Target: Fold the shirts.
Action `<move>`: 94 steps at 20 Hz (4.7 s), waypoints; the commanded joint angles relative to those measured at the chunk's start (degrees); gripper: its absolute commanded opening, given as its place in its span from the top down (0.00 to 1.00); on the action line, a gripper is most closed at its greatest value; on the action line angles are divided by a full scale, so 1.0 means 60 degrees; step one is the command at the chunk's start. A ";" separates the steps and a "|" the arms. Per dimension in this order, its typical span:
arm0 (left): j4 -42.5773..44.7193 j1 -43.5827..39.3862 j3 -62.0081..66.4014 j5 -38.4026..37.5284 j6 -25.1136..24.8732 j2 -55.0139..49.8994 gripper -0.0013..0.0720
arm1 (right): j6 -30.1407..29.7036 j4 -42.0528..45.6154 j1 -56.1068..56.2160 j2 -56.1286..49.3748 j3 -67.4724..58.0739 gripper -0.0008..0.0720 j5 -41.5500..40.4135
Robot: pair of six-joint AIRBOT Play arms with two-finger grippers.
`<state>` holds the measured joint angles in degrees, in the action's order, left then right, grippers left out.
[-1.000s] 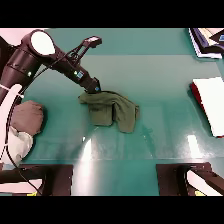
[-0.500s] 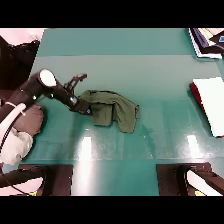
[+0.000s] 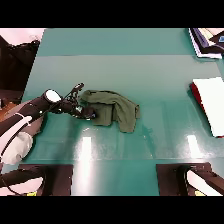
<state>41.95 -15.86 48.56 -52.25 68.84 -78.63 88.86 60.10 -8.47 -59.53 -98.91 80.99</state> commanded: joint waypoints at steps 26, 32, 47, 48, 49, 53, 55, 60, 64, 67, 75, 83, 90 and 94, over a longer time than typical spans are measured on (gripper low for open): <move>0.2728 0.0011 0.2809 -0.2841 0.0284 0.1665 0.95 | -0.0157 -0.1767 0.5982 -0.2444 0.9548 0.27 -0.6003; 0.4062 0.0011 0.3428 -0.3927 0.0342 0.1665 0.95 | -0.0641 -0.1242 0.5646 -0.2412 0.8309 0.97 -0.5380; 0.6437 0.0011 1.2058 -0.5027 0.1067 0.2007 0.95 | -0.0645 -0.0259 -0.2215 0.2914 0.1880 0.97 -0.1730; 0.6426 0.0011 1.2043 -0.4900 0.1064 0.2255 0.95 | -0.0645 -0.0262 -0.2517 0.3071 0.1599 0.97 -0.1603; 0.6437 0.0011 1.2043 -0.4801 0.1060 0.2506 0.95 | -0.0645 -0.0266 -0.2805 0.3202 0.1308 0.97 -0.1559; 0.6411 0.0011 1.2043 -0.4288 0.1060 0.3464 0.95 | -0.0576 -0.0273 -0.3395 0.3268 0.0463 0.97 -0.1111; 0.6386 0.0011 1.2018 -0.4193 0.1064 0.3752 0.95 | -0.0317 -0.0270 -0.3388 0.2951 0.0106 0.97 -0.0346; 0.6379 0.0011 1.0389 -0.4601 0.1060 0.3603 0.95 | 0.0270 -0.0262 -0.2820 0.1279 0.0131 0.97 0.1960; 0.6357 0.0011 0.7872 -0.5253 0.1053 0.2597 0.95 | 0.0175 -0.0229 -0.1239 -0.0288 0.1985 0.97 0.2069; 0.6222 0.0011 0.5916 -0.4845 0.1031 0.1665 0.95 | -0.0408 -0.0251 -0.0390 -0.1450 0.3683 0.97 0.0044; 0.6244 0.0011 0.4972 -0.4382 0.1031 0.0736 0.95 | -0.1417 -0.0233 -0.0925 -0.2849 0.3636 0.20 -0.0291; 0.6142 0.0011 0.4972 -0.4029 0.1042 0.0736 0.95 | -0.1129 -0.0353 0.0922 -0.0208 0.8943 0.21 -0.2058; 0.6142 0.0011 0.4972 -0.4062 0.1049 0.0736 0.95 | -0.0776 -0.0346 0.2994 -0.1038 0.9806 0.29 -0.3406; 0.6142 0.0011 0.4972 -0.4186 0.1053 0.0736 0.95 | -0.0630 -0.0350 0.3118 -0.1657 0.9526 0.29 -0.3457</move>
<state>78.81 -15.81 78.41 -76.84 75.11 -74.19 84.40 58.00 8.93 -67.20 -41.43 61.43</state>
